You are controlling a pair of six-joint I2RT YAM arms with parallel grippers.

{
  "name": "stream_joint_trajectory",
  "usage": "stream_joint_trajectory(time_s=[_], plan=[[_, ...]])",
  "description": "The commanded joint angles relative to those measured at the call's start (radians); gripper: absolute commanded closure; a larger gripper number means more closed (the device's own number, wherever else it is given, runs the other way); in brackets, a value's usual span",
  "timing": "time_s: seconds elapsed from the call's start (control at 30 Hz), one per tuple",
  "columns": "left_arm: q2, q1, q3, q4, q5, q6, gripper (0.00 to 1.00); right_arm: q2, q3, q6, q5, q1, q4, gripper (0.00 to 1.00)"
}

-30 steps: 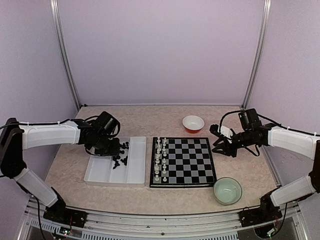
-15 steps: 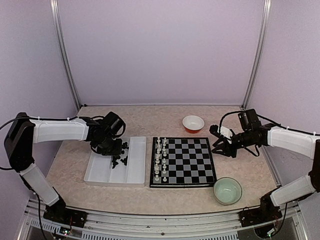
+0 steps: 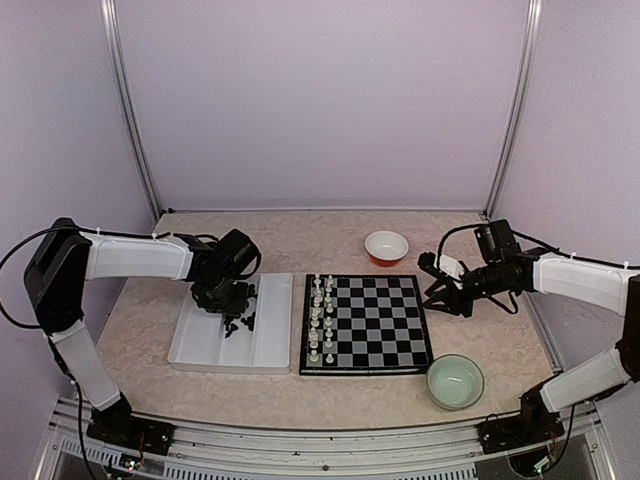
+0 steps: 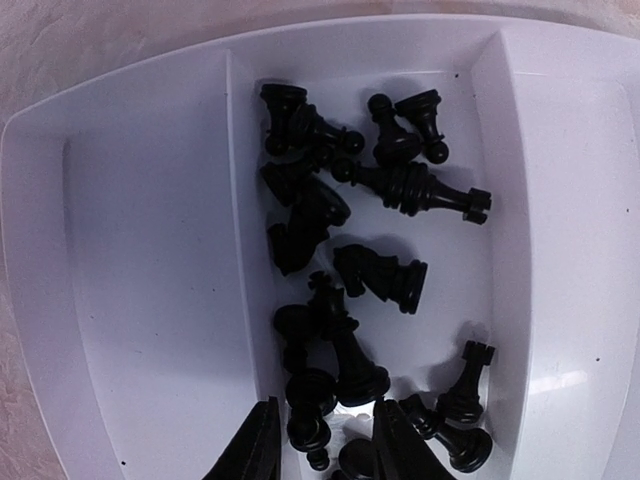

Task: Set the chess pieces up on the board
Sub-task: Pick up the bishop from the storage box.

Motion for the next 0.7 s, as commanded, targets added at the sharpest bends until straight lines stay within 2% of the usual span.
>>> stream_joint_trajectory(time_s=[0.0, 0.37, 0.53, 0.67], plan=[[0.027, -0.006, 0.025, -0.023, -0.016, 0.008, 0.67, 0.014, -0.01, -0.008, -0.009, 0.004, -0.014, 0.69], [0.055, -0.019, 0.038, -0.024, -0.009, 0.01, 0.78, 0.019, -0.014, -0.008, -0.004, 0.007, -0.015, 0.69], [0.037, -0.053, 0.1, -0.11, -0.055, 0.004, 0.87, 0.016, -0.014, -0.006, -0.003, 0.009, -0.015, 0.69], [0.011, -0.095, 0.208, -0.221, -0.077, -0.008, 0.91, 0.015, -0.014, -0.001, -0.006, 0.009, -0.017, 0.69]])
